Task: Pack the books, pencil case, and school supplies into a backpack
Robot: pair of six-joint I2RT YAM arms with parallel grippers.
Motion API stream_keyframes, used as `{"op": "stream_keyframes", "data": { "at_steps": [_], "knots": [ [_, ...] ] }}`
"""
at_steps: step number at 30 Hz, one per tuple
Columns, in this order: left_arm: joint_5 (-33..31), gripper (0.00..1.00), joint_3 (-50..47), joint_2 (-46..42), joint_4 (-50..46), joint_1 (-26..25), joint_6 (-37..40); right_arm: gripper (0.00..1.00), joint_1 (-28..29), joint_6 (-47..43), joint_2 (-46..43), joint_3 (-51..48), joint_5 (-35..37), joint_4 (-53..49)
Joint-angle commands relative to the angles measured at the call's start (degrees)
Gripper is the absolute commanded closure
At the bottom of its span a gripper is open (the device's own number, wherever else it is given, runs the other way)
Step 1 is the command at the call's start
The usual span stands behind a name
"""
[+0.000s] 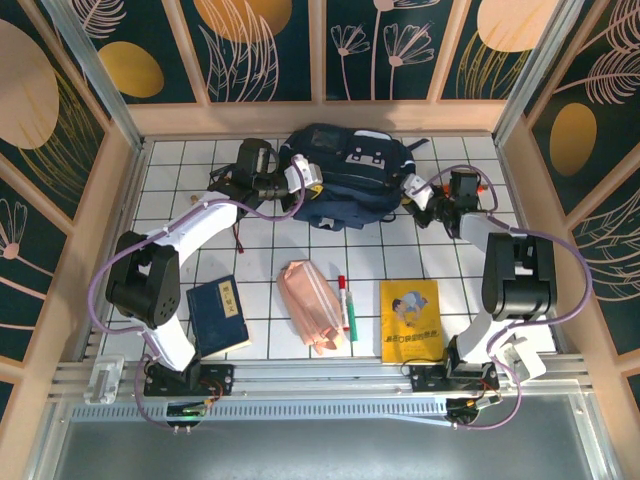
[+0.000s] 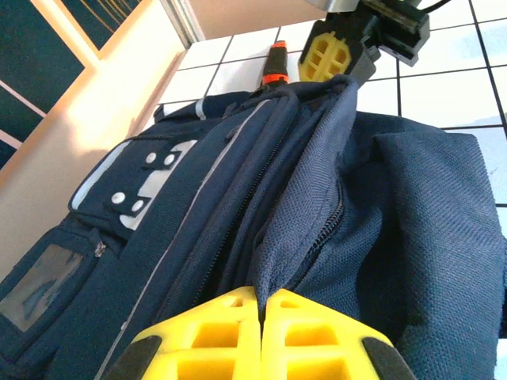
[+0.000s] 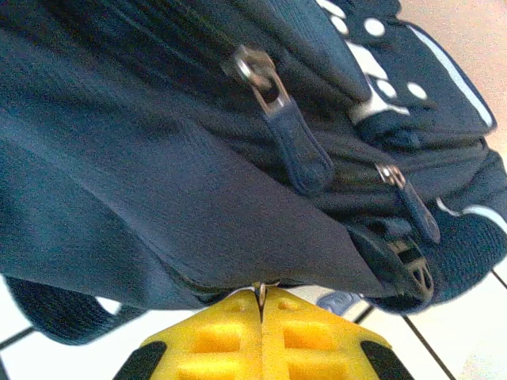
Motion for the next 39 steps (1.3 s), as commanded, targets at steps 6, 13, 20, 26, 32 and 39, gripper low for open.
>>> {"op": "stream_keyframes", "data": {
  "at_steps": [6, 13, 20, 26, 32, 39],
  "knots": [
    [-0.03, 1.0, -1.1, 1.0, 5.51, -0.88, 0.04, 1.0, 9.51, 0.32, -6.04, 0.92, -5.92, -7.09],
    [-1.52, 1.0, -5.26, -0.2, 5.84, -1.37, 2.02, 1.0, 12.26, 8.88, -9.16, 0.73, -6.67, -5.98],
    [-3.03, 1.0, -10.15, -1.58, 10.4, -1.45, -2.03, 1.0, 11.8, 13.38, -9.14, 3.74, -3.13, -11.61],
    [-4.78, 1.0, -11.09, -1.26, 12.16, -2.47, -3.76, 1.0, 20.58, 23.8, -8.52, 4.02, -3.07, -1.95],
    [-5.51, 1.0, -11.08, -0.36, 14.42, -3.46, -6.47, 1.0, 27.8, 27.16, -4.35, 7.04, -2.01, 2.16],
    [-6.07, 1.0, -11.33, 0.8, 17.08, -4.5, -9.11, 1.0, 32.52, 34.27, -2.58, 6.98, -2.21, 9.67]
  ]
}}
